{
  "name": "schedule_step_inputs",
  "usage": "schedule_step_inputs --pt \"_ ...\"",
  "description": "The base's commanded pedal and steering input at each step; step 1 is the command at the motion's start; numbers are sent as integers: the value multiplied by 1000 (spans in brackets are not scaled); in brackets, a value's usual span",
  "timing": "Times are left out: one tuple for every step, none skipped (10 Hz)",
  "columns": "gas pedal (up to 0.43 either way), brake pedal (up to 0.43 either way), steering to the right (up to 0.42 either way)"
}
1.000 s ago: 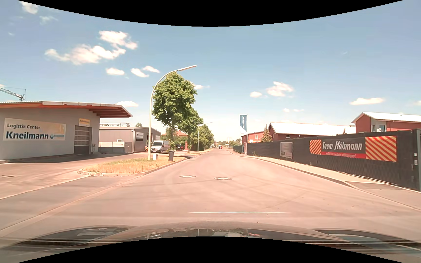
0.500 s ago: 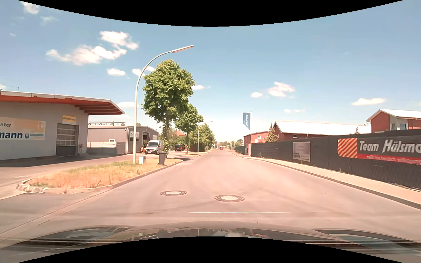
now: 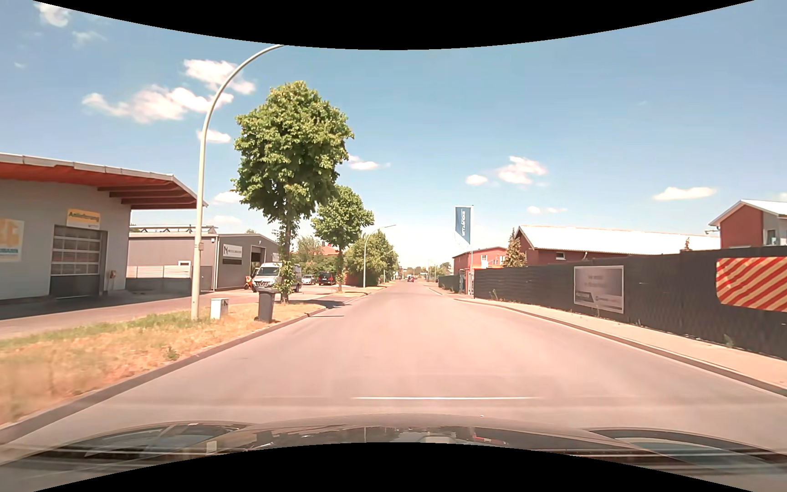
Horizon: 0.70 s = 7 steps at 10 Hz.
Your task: Follow the waypoints while adhering to traffic rules and regulations
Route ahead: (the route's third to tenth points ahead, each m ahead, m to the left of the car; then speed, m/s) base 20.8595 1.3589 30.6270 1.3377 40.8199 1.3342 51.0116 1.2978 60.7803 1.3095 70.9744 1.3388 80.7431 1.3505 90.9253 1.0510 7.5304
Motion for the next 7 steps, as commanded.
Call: schedule_step_inputs --pt "169 0 14" --pt "169 0 13" --pt "169 0 13" --pt "169 0 13" --pt "169 0 12" --pt "169 0 10" --pt "169 0 9"
